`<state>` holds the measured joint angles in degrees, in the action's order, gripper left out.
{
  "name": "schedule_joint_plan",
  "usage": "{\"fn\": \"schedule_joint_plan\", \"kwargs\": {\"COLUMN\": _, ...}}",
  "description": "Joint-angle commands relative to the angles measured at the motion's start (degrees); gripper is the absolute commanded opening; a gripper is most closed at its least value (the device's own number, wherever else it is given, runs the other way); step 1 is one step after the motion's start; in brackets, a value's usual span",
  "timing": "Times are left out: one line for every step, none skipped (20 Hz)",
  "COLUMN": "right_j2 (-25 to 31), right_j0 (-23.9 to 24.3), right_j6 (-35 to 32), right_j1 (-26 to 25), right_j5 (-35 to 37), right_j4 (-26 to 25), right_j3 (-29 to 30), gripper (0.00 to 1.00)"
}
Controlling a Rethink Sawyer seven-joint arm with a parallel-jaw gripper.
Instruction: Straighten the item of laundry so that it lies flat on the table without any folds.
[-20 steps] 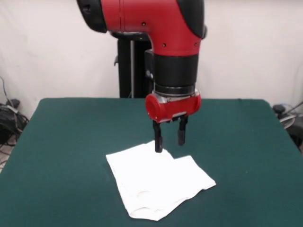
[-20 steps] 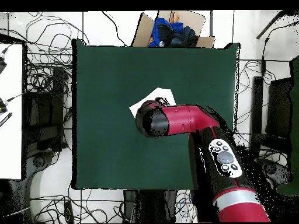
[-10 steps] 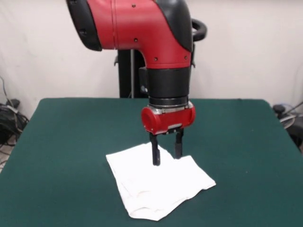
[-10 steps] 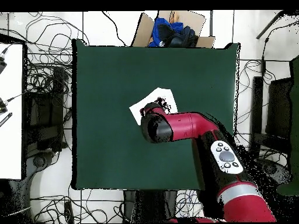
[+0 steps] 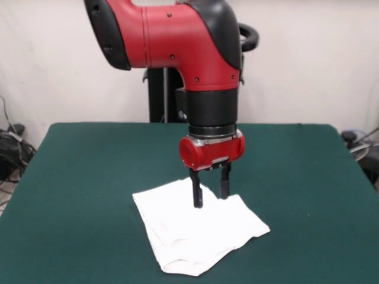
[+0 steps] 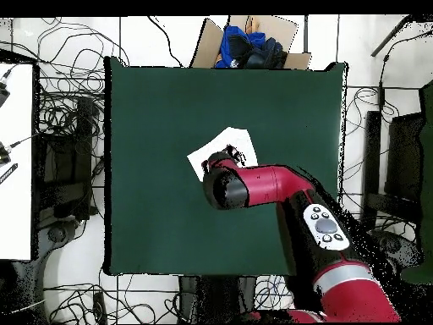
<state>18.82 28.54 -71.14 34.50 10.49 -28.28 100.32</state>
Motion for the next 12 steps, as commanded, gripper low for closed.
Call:
{"fn": "schedule_joint_plan", "kwargs": {"right_j2": 0.9, "right_j0": -0.2, "right_j6": -1.5, "right_j1": -2.1, "right_j5": 1.4, "right_j4": -4.8, "right_j3": -2.0, "gripper": 1.0}}
{"fn": "schedule_joint_plan", "kwargs": {"right_j2": 0.8, "right_j0": -0.3, "right_j6": -1.6, "right_j1": -2.2, "right_j5": 1.4, "right_j4": -4.9, "right_j3": -1.8, "gripper": 1.0}}
{"fn": "schedule_joint_plan", "kwargs": {"right_j2": 0.7, "right_j0": -0.3, "right_j6": -1.8, "right_j1": -2.5, "right_j5": 1.4, "right_j4": -4.9, "right_j3": -1.5, "gripper": 1.0}}
{"fn": "schedule_joint_plan", "kwargs": {"right_j2": 0.9, "right_j0": -0.3, "right_j6": -2.3, "right_j1": -2.9, "right_j5": 1.5, "right_j4": -4.6, "right_j3": -1.0, "gripper": 1.0}}
{"fn": "schedule_joint_plan", "kwargs": {"right_j2": 1.1, "right_j0": -0.2, "right_j6": -2.7, "right_j1": -3.4, "right_j5": 1.7, "right_j4": -4.3, "right_j3": -0.5, "gripper": 1.0}}
{"fn": "schedule_joint_plan", "kwargs": {"right_j2": 1.3, "right_j0": -0.2, "right_j6": -3.2, "right_j1": -3.8, "right_j5": 1.8, "right_j4": -4.0, "right_j3": 0.0, "gripper": 1.0}}
{"fn": "schedule_joint_plan", "kwargs": {"right_j2": 1.3, "right_j0": -0.2, "right_j6": -3.4, "right_j1": -4.3, "right_j5": 2.1, "right_j4": -3.8, "right_j3": 0.3, "gripper": 1.0}}
{"fn": "schedule_joint_plan", "kwargs": {"right_j2": 1.4, "right_j0": -0.2, "right_j6": -3.5, "right_j1": -5.0, "right_j5": 2.7, "right_j4": -3.5, "right_j3": 0.6, "gripper": 1.0}}
{"fn": "schedule_joint_plan", "kwargs": {"right_j2": 1.5, "right_j0": -0.2, "right_j6": -3.6, "right_j1": -5.6, "right_j5": 3.2, "right_j4": -3.2, "right_j3": 0.9, "gripper": 1.0}}
{"fn": "schedule_joint_plan", "kwargs": {"right_j2": 1.7, "right_j0": -0.2, "right_j6": -3.6, "right_j1": -6.3, "right_j5": 4.0, "right_j4": -2.7, "right_j3": 1.1, "gripper": 1.0}}
{"fn": "schedule_joint_plan", "kwargs": {"right_j2": 1.8, "right_j0": -0.1, "right_j6": -3.6, "right_j1": -6.7, "right_j5": 4.4, "right_j4": -2.4, "right_j3": 1.1, "gripper": 1.0}}
{"fn": "schedule_joint_plan", "kwargs": {"right_j2": 2.2, "right_j0": 0.2, "right_j6": -3.3, "right_j1": -7.4, "right_j5": 5.4, "right_j4": -2.0, "right_j3": 1.0, "gripper": 1.0}}
